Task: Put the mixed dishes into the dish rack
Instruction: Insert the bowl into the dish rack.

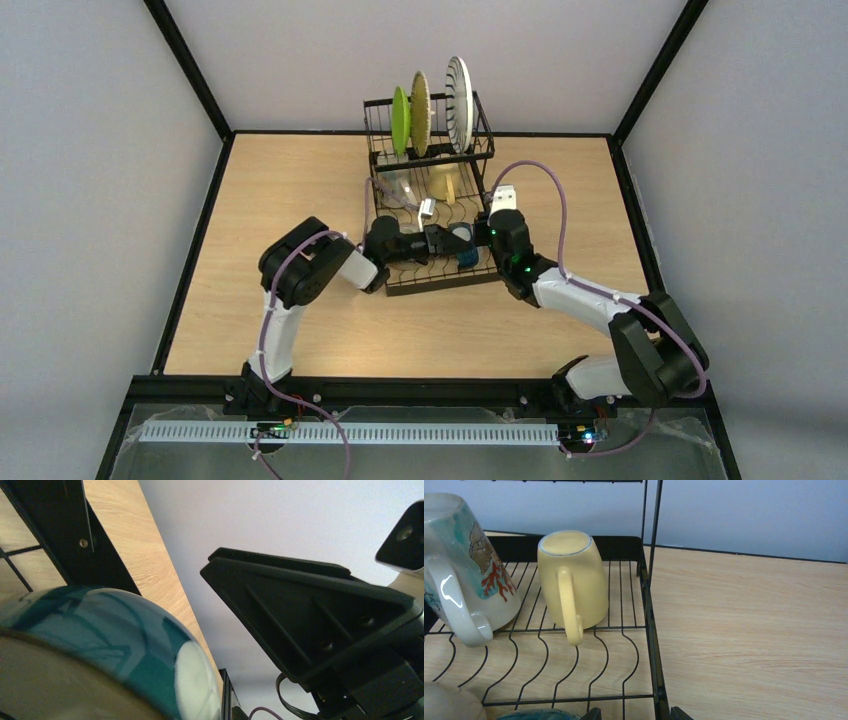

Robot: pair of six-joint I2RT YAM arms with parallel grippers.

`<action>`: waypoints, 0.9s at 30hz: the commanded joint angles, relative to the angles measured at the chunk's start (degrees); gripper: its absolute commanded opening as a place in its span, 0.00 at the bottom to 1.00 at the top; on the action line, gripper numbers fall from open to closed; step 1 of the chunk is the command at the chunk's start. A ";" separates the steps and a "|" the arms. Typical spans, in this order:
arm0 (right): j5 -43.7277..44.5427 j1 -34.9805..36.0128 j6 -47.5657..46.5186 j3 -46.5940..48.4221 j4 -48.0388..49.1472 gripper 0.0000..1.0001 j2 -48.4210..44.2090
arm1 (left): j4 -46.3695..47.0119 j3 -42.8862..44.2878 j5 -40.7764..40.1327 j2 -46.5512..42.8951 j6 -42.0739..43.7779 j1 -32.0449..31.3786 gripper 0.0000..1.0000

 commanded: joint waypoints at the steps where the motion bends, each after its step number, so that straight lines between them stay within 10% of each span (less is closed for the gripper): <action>1: -0.90 -0.28 2.03 1.85 1.94 0.78 1.62 | -6.30 -2.95 -3.24 1.60 1.08 0.19 0.42; 11: -0.92 -0.51 1.86 2.21 2.03 0.79 2.60 | -13.38 -1.04 -5.17 -1.03 5.84 -0.03 0.79; 27: -1.34 -0.85 1.96 3.45 0.57 0.79 0.80 | -23.11 -2.07 -12.49 -11.08 10.83 -1.63 0.83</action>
